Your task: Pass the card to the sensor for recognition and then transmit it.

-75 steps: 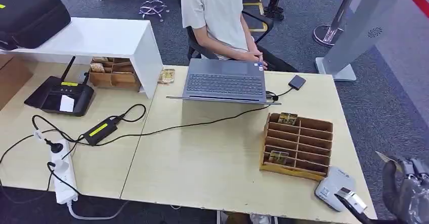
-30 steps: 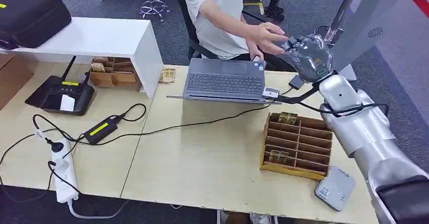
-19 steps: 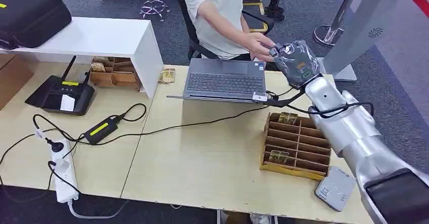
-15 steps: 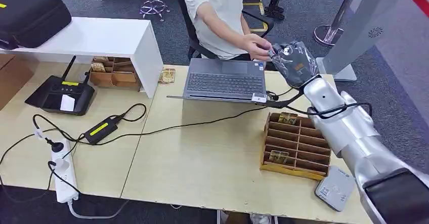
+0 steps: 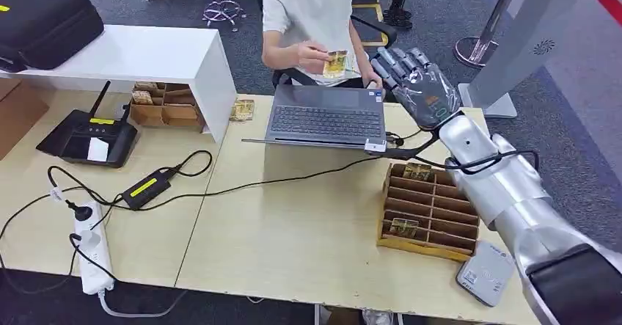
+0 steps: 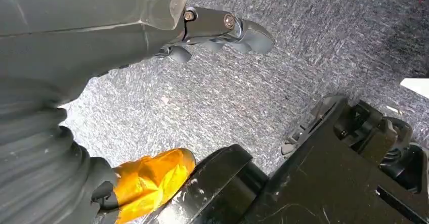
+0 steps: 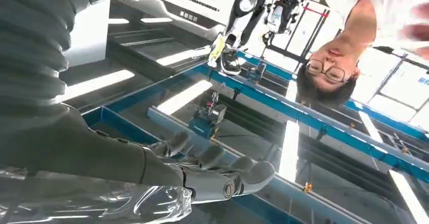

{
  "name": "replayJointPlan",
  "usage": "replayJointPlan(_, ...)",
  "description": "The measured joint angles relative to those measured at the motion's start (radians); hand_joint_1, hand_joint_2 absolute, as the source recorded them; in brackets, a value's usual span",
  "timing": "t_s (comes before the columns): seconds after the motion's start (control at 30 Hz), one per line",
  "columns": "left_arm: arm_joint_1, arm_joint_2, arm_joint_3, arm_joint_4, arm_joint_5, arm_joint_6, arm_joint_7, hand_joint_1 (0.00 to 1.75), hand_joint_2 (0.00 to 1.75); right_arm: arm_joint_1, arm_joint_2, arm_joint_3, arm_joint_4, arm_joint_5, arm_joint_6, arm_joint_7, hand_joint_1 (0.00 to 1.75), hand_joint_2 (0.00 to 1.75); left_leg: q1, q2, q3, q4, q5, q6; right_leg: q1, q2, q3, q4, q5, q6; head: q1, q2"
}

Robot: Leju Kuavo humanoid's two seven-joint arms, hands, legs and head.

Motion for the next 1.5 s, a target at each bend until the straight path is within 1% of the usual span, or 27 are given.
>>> replayJointPlan(0.27,0.000,0.000,0.000,0.000,0.001,0.005,0.004,0.00,1.75,0.009,-0.013,0.003,-0.036,-0.009,0.000,-0.013,0.00,1.75,0.000,0.000,0.000,0.000,0.000,0.000,0.000,0.000,0.000,0.000,0.000,0.000,0.000,0.000)
replayJointPlan(0.37,0.001,0.000,0.000,0.000,0.002,0.010,0.007,0.00,1.75,0.036,-0.029,-0.003,-0.094,-0.026,-0.001,-0.032,0.00,1.75,0.000,0.000,0.000,0.000,0.000,0.000,0.000,0.000,0.000,0.000,0.000,0.000,0.000,0.000)
replayJointPlan(0.43,0.001,0.000,0.000,0.000,0.004,0.012,0.009,0.00,1.75,0.074,-0.044,-0.020,-0.162,-0.039,-0.001,-0.055,0.00,1.75,0.000,0.000,0.000,0.000,0.000,0.000,0.000,0.000,0.000,0.000,0.000,0.000,0.000,0.000)
replayJointPlan(0.53,0.003,-0.001,0.000,0.000,0.013,0.019,0.012,0.00,1.75,0.156,-0.066,-0.065,-0.289,-0.063,-0.001,-0.091,0.00,1.75,0.000,0.000,0.000,0.000,0.000,0.000,0.000,0.000,0.000,0.000,0.000,0.000,0.000,0.000)
replayJointPlan(0.63,0.008,-0.001,0.000,0.000,0.030,0.032,0.012,0.00,1.75,0.272,-0.081,-0.134,-0.449,-0.102,-0.001,-0.137,0.00,1.75,0.000,0.000,0.000,0.000,-0.001,0.000,0.000,0.000,0.000,-0.001,-0.001,0.000,0.000,0.000)
replayJointPlan(0.7,0.009,-0.001,0.000,0.000,0.036,0.036,0.012,0.00,1.75,0.341,-0.084,-0.183,-0.544,-0.117,-0.001,-0.156,0.00,1.75,0.000,0.000,-0.001,0.000,-0.001,0.000,0.000,0.000,0.000,0.000,-0.001,0.000,0.000,0.000)
replayJointPlan(0.8,0.009,-0.001,0.000,0.000,0.040,0.042,0.012,0.00,1.75,0.402,-0.089,-0.224,-0.630,-0.132,-0.001,-0.169,0.00,1.75,0.000,0.001,0.000,0.000,-0.001,0.000,0.000,0.000,-0.001,-0.001,-0.001,0.000,0.000,0.000)
replayJointPlan(0.9,0.013,-0.001,0.000,0.000,0.055,0.052,0.012,0.00,1.75,0.487,-0.089,-0.277,-0.724,-0.176,-0.001,-0.231,0.00,1.75,0.000,-0.001,-0.001,0.000,-0.001,0.000,0.000,-0.001,0.000,-0.001,-0.001,-0.001,0.000,0.000)
replayJointPlan(1.03,0.018,-0.001,0.006,0.000,0.072,0.065,0.012,0.00,1.75,0.636,-0.057,-0.365,-0.858,-0.220,-0.001,-0.335,0.00,1.75,0.000,-0.001,-0.001,-0.001,-0.001,0.000,0.000,-0.001,-0.001,-0.001,-0.001,-0.001,0.000,0.000)
replayJointPlan(1.17,0.021,-0.001,0.015,0.000,0.084,0.072,0.012,0.00,1.75,0.744,-0.027,-0.436,-0.945,-0.285,0.000,-0.400,0.00,1.75,0.000,0.000,-0.001,-0.001,-0.002,0.000,0.000,-0.001,-0.001,-0.001,-0.002,-0.001,0.000,0.000)
replayJointPlan(1.27,0.024,-0.001,0.024,0.000,0.092,0.081,0.011,0.00,1.75,0.796,-0.022,-0.452,-0.980,-0.324,0.000,-0.387,0.00,1.75,0.000,0.000,-0.001,-0.001,-0.002,0.000,0.000,-0.001,-0.001,-0.001,-0.002,-0.001,0.000,0.000)
replayJointPlan(1.33,0.027,-0.001,0.034,0.000,0.098,0.084,0.007,0.00,1.75,0.820,-0.031,-0.452,-0.994,-0.351,0.000,-0.351,0.00,1.75,0.000,0.000,-0.001,-0.001,-0.002,0.000,0.000,-0.001,-0.001,-0.001,-0.002,-0.001,0.000,0.000)
replayJointPlan(1.4,0.029,-0.001,0.040,0.000,0.107,0.087,0.004,0.00,1.75,0.832,-0.054,-0.440,-1.000,-0.388,0.000,-0.294,0.00,1.75,0.000,0.000,-0.001,-0.001,-0.002,0.000,0.000,-0.001,-0.001,-0.001,-0.002,-0.001,0.000,0.000)
replayJointPlan(1.43,0.030,-0.001,0.046,0.000,0.112,0.088,0.002,0.00,1.75,0.838,-0.074,-0.428,-1.004,-0.398,0.000,-0.266,0.00,1.75,0.000,0.000,-0.001,-0.001,-0.002,0.000,0.000,-0.001,-0.001,-0.001,-0.002,-0.001,0.000,0.000)
replayJointPlan(1.47,0.031,-0.001,0.052,0.000,0.114,0.089,0.000,0.00,1.75,0.845,-0.093,-0.418,-1.007,-0.401,0.000,-0.243,0.00,1.75,0.000,0.000,-0.001,-0.001,-0.002,0.000,0.000,-0.001,-0.001,-0.001,-0.002,-0.001,0.000,0.000)
replayJointPlan(1.5,0.032,-0.001,0.056,0.000,0.115,0.089,-0.002,0.00,1.75,0.851,-0.105,-0.412,-1.010,-0.409,0.000,-0.235,0.00,1.75,0.000,0.000,-0.001,-0.001,-0.002,0.000,0.000,-0.001,-0.001,-0.001,-0.002,-0.001,0.000,0.000)
